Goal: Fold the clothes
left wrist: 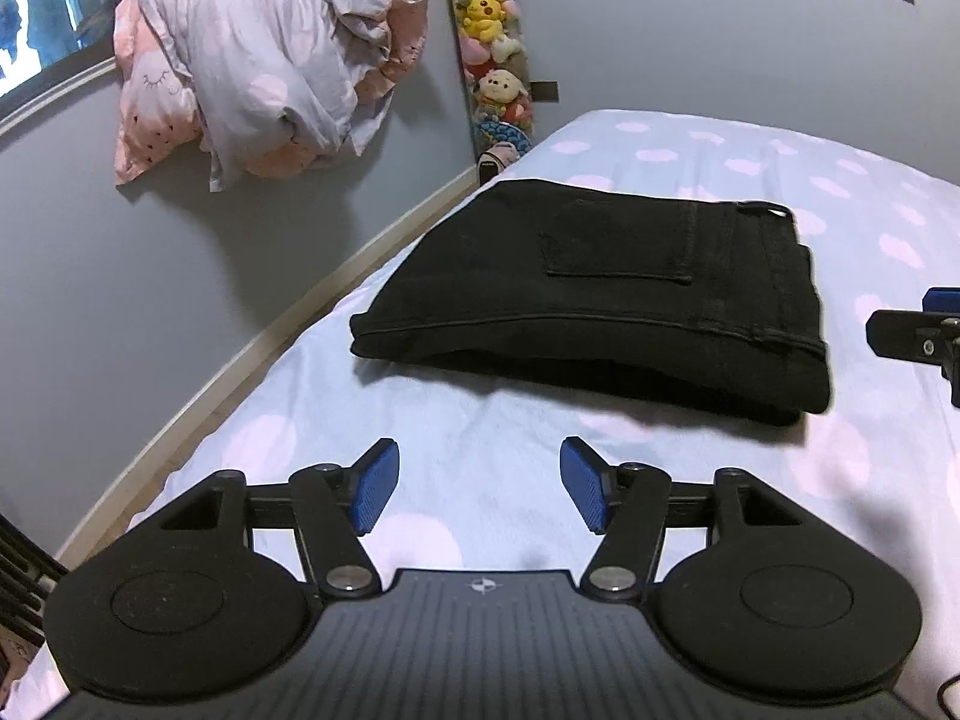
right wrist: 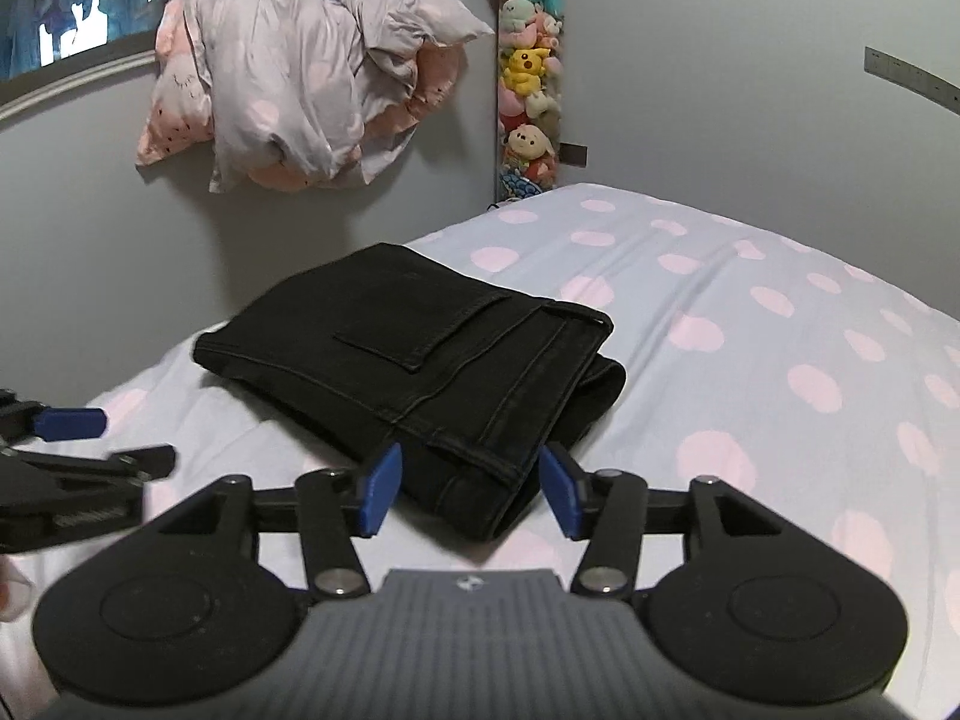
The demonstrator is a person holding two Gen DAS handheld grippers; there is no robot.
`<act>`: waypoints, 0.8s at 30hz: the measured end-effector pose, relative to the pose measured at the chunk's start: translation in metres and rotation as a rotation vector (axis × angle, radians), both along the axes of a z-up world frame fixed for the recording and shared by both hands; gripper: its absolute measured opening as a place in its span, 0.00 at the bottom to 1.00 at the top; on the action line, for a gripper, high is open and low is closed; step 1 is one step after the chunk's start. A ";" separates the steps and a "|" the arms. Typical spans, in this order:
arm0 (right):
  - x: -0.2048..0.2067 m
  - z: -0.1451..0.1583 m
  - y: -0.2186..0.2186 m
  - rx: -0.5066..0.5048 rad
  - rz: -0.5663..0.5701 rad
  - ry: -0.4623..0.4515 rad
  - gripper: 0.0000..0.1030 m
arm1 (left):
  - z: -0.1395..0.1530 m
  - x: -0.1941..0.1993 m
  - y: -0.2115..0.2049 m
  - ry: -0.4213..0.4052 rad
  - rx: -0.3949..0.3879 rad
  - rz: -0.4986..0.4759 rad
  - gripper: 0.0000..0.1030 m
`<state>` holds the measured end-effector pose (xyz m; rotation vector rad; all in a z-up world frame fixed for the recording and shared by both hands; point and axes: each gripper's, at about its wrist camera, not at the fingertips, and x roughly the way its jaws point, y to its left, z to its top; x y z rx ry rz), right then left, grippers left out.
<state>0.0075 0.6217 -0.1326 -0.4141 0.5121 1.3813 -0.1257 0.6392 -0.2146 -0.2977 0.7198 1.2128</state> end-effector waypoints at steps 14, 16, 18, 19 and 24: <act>-0.039 0.025 -0.099 0.154 -0.144 -0.052 0.89 | 0.028 -0.001 -0.078 -0.048 0.064 0.001 0.79; -0.044 0.027 -0.112 0.165 -0.229 -0.067 0.90 | 0.031 -0.004 -0.087 -0.059 0.067 0.004 0.80; -0.047 0.028 -0.125 0.182 -0.263 -0.068 0.90 | 0.033 -0.006 -0.096 -0.063 0.075 -0.004 0.80; -0.048 0.029 -0.130 0.186 -0.270 -0.069 0.90 | 0.034 -0.006 -0.101 -0.063 0.083 -0.013 0.80; -0.059 0.030 -0.159 0.211 -0.263 -0.081 0.90 | 0.035 -0.009 -0.128 -0.052 0.111 -0.054 0.80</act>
